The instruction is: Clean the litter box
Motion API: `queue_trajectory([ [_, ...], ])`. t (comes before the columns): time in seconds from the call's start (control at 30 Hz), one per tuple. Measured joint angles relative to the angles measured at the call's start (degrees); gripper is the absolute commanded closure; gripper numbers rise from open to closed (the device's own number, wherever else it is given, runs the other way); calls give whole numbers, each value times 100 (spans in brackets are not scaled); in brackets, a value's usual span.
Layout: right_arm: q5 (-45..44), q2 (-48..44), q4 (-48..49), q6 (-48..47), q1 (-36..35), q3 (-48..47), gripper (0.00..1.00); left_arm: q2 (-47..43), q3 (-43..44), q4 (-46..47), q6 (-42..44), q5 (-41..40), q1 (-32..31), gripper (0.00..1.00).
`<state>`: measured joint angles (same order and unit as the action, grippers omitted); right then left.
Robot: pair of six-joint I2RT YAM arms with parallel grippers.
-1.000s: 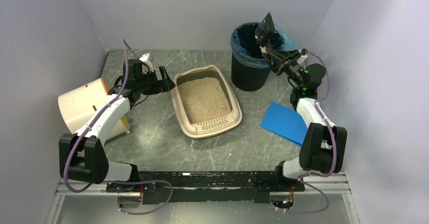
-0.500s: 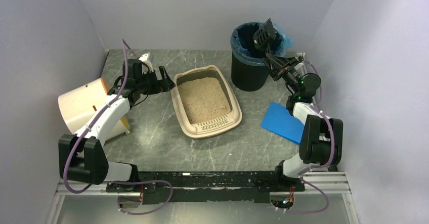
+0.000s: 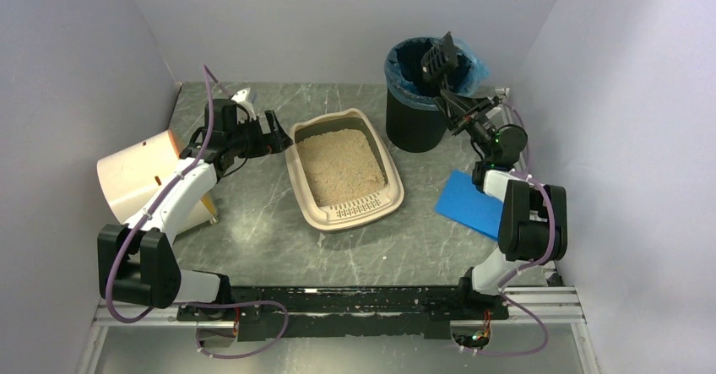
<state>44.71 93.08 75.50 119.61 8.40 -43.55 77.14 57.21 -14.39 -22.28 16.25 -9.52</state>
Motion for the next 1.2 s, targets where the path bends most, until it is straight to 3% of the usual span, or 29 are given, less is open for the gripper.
queue_trajectory([
  [0.2,-2,-92,-339,0,-129,-221,100,0,0,2,0,0,0,2],
  [0.3,197,-177,-1189,-271,-146,-798,100,0,0,2,0,0,0,2],
  [0.47,162,-68,-529,-101,-284,-697,100,-7,0,4,0,0,0,2],
  [0.7,352,-68,-726,-39,-304,-686,100,-11,-2,2,2,-2,0,3],
  [0.77,466,-76,-929,-214,-306,-852,100,-11,-7,4,0,-4,0,9],
  [0.87,603,-219,-1803,-990,-310,-1187,100,-11,-37,22,-17,0,0,9],
  [1.03,472,-802,-4605,-3628,-315,-2050,100,4,-92,66,-66,0,-76,10],
  [1.2,-31,-1287,-6706,-5873,-385,-2789,100,339,-66,87,-105,-20,-348,10],
])
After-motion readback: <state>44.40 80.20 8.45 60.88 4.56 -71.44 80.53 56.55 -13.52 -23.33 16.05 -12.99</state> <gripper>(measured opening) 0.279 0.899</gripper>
